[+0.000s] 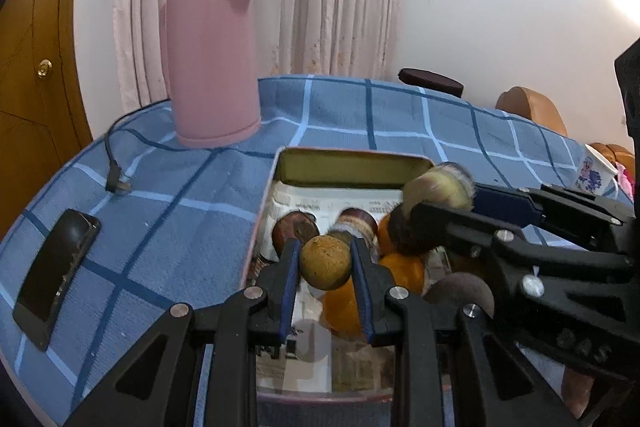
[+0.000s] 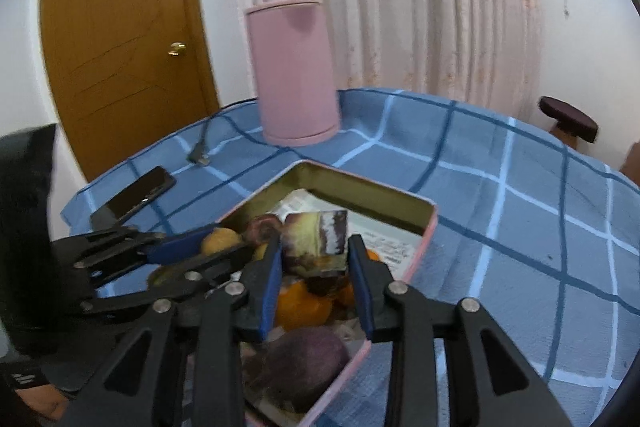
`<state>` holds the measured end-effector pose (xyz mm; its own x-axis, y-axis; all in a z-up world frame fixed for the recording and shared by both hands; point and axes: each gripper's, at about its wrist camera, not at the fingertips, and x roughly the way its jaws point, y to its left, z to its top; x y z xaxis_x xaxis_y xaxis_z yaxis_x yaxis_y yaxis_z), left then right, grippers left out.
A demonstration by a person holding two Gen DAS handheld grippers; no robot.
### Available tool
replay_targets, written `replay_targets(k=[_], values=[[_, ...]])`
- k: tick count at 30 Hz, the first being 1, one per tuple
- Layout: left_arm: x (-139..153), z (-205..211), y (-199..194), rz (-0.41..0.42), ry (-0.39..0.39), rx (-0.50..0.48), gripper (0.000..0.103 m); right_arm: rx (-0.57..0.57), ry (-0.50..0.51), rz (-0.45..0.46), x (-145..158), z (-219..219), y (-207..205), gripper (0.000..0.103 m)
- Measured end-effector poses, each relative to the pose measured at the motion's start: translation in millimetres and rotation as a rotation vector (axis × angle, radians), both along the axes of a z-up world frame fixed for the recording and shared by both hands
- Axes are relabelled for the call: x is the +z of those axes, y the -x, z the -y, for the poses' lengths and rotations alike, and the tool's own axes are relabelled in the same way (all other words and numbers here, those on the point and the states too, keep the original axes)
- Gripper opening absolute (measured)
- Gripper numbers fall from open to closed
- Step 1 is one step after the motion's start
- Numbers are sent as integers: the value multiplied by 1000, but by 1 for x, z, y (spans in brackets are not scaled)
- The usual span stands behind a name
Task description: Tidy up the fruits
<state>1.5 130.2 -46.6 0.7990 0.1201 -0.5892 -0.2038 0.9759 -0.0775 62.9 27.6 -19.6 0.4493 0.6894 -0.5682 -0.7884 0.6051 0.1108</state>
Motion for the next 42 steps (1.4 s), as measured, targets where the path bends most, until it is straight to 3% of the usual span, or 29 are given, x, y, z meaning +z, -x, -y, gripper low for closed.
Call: replay_targets(k=[3, 8, 10, 26, 42], values=[[-3, 4, 3, -14, -14, -7, 33, 36, 20, 35, 1, -6, 12, 47], [-1, 1, 12, 7, -20, 13, 61, 34, 26, 87, 7, -7, 25, 55], [4, 0, 16, 21, -23, 26, 64, 17, 6, 92, 10, 0, 26, 60], [35, 24, 30, 90, -58, -12, 65, -220, -86, 108, 34, 69, 18, 86], [51, 47, 43, 134, -90, -49, 72, -302, -107, 116, 46, 103, 31, 92]])
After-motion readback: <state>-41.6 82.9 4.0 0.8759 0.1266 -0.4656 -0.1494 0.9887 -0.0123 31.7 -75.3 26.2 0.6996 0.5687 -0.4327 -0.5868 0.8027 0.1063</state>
